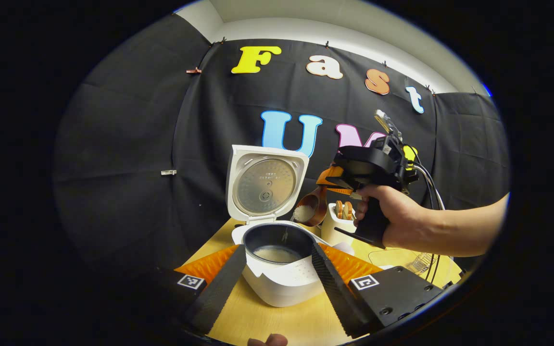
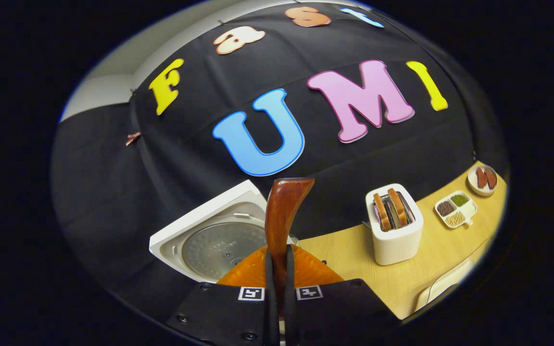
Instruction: Close the left gripper, press the button to open the rice cooker; take a wooden spoon from the chopstick holder with the right hand, scoop a spoonful of rice and pour it into the rice cooker, then put the wooden spoon back into the chopstick holder.
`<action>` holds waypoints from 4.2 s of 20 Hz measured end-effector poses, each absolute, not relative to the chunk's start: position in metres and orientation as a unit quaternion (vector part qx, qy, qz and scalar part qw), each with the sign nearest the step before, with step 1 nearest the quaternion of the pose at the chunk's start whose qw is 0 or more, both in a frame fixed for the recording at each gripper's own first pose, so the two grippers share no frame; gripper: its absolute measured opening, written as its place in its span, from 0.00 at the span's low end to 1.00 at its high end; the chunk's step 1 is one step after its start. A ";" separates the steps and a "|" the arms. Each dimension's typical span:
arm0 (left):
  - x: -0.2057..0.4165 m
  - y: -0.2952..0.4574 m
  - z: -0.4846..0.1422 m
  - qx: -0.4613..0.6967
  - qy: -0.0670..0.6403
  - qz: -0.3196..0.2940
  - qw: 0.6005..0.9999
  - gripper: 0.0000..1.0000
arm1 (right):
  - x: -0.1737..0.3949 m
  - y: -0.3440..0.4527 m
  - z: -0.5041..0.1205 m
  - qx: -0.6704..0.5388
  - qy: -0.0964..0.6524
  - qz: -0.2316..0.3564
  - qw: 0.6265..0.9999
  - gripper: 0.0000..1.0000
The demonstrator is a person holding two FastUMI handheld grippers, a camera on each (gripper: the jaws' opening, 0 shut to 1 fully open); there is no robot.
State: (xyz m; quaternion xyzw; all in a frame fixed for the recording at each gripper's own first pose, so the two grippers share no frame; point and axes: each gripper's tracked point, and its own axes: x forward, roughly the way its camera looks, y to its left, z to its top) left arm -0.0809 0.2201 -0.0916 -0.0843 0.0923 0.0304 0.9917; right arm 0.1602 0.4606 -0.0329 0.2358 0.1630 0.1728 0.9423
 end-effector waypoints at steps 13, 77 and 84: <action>-0.081 0.216 -0.093 -0.094 0.093 0.034 0.991 0.95 | 0.126 0.532 -0.039 -0.060 0.080 0.317 0.943 0.09; -0.063 0.066 -0.025 -0.028 0.069 0.036 0.997 0.95 | 0.057 -0.065 -0.101 0.202 0.137 0.036 0.969 0.09; -0.064 0.045 -0.019 -0.019 0.085 0.067 0.994 0.95 | 0.072 -0.078 -0.203 0.204 0.207 0.045 0.956 0.10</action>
